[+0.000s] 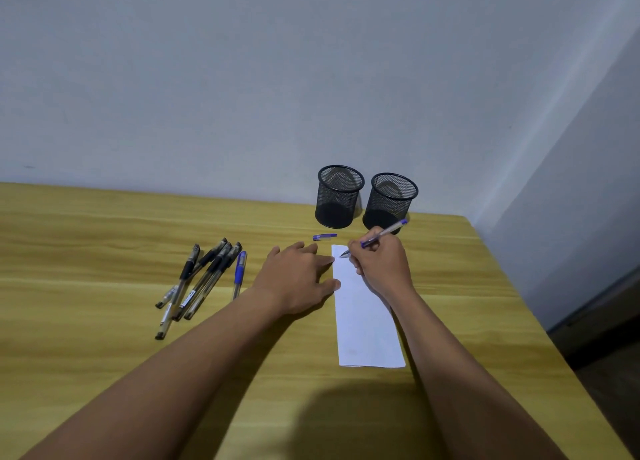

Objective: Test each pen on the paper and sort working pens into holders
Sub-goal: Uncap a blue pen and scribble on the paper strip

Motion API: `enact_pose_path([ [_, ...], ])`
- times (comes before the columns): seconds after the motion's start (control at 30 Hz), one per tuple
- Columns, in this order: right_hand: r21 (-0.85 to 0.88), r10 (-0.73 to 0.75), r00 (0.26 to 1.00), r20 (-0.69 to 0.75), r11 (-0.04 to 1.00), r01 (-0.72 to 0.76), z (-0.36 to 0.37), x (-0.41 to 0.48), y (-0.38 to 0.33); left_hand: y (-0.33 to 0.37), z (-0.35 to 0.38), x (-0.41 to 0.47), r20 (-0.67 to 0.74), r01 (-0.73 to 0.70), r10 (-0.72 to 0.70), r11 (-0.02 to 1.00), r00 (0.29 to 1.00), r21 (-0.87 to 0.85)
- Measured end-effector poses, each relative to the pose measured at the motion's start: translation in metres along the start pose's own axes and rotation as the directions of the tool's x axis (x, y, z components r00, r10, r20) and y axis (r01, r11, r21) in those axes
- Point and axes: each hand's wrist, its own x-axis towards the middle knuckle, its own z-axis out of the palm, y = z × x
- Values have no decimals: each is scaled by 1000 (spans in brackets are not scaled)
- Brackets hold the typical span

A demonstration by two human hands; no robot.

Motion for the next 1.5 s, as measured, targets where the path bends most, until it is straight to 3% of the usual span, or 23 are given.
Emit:
enact_pose_path([
  [0.4, -46, 12, 996, -86, 999, -16, -1, 0, -2, 3, -4, 1, 21, 6, -6, 1000, 1000, 11],
  [0.67, -65, 59, 997, -43, 996, -61, -6, -1, -6, 3, -4, 1, 24, 10, -10, 1000, 1000, 6],
  [0.83, 147, 103, 992, -68, 985, -93, -7, 2, -10, 3, -3, 0, -5, 3, -3, 1000, 1000, 17],
  [0.97, 141, 62, 997, -42, 988, -56, -13, 1, -19, -3, -2, 3, -175, 36, -59, 991, 983, -129],
  [1.1, 132, -3, 999, -46, 991, 9, -18, 1, -28, -9, -5, 21, -362, 83, -163, 970, 918, -228],
  [1.2, 70, -46, 998, -46, 996, 49, -23, 4, -33, -10, -5, 40, -355, 125, -192, 971, 915, -204],
  [1.37, 140, 24, 999, -29, 990, -20, -30, 10, -36, -11, 7, 58, -318, 159, -183, 982, 930, -102],
  [1.5, 206, 37, 999, -22, 978, -32, -35, 7, -39, -8, 1, 53, -378, 130, -201, 970, 904, -205],
])
